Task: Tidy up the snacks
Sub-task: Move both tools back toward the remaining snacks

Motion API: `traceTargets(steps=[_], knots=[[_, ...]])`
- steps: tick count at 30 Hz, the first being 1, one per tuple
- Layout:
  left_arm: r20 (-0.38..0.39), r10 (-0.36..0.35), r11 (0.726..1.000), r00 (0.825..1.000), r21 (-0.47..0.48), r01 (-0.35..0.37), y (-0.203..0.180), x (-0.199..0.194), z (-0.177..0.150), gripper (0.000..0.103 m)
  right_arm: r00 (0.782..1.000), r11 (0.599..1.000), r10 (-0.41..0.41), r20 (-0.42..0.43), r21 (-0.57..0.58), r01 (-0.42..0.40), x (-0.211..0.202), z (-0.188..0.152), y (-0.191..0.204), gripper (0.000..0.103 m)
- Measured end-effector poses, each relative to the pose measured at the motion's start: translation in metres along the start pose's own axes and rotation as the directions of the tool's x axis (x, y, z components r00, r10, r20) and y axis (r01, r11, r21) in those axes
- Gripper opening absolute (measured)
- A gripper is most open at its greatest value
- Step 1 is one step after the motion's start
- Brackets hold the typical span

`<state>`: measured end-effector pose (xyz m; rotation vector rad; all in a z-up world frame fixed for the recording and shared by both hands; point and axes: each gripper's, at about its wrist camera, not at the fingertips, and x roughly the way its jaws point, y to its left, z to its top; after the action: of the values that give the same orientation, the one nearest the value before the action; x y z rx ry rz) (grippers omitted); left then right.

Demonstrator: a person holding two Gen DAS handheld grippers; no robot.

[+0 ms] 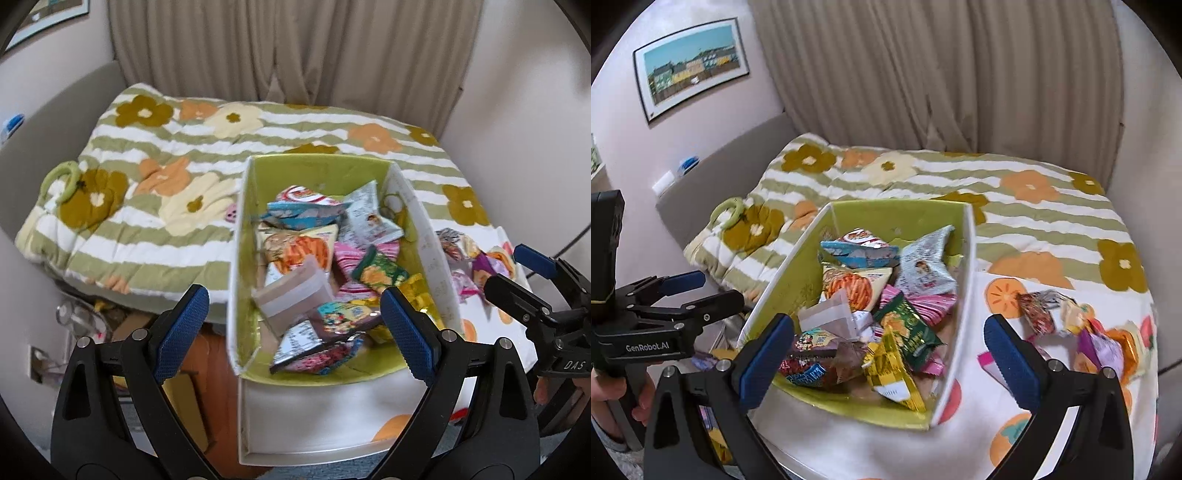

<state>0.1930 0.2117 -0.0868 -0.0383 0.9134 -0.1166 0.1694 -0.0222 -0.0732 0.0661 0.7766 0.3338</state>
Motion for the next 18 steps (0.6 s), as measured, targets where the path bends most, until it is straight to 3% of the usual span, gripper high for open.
traceTargets(steps=[6, 15, 18], knots=[[0.019, -0.095, 0.994, 0.995, 0.061, 0.094, -0.033, -0.003, 0.002, 0.093, 0.990, 0.990, -0.130, 0.052, 0.066, 0.127, -0.040, -0.014, -0.018, 0.102], [0.035, -0.231, 0.966, 0.972, 0.131, 0.224, -0.106, -0.004, 0.001, 0.093, 0.931, 0.927, -0.359, 0.073, 0.146, 0.346, -0.096, -0.037, -0.072, 0.102], [0.032, -0.248, 0.959, 0.968, 0.149, 0.240, -0.134, -0.001, -0.002, 0.093, 0.927, 0.918, -0.372, 0.045, 0.163, 0.361, -0.099, -0.044, -0.097, 0.102]])
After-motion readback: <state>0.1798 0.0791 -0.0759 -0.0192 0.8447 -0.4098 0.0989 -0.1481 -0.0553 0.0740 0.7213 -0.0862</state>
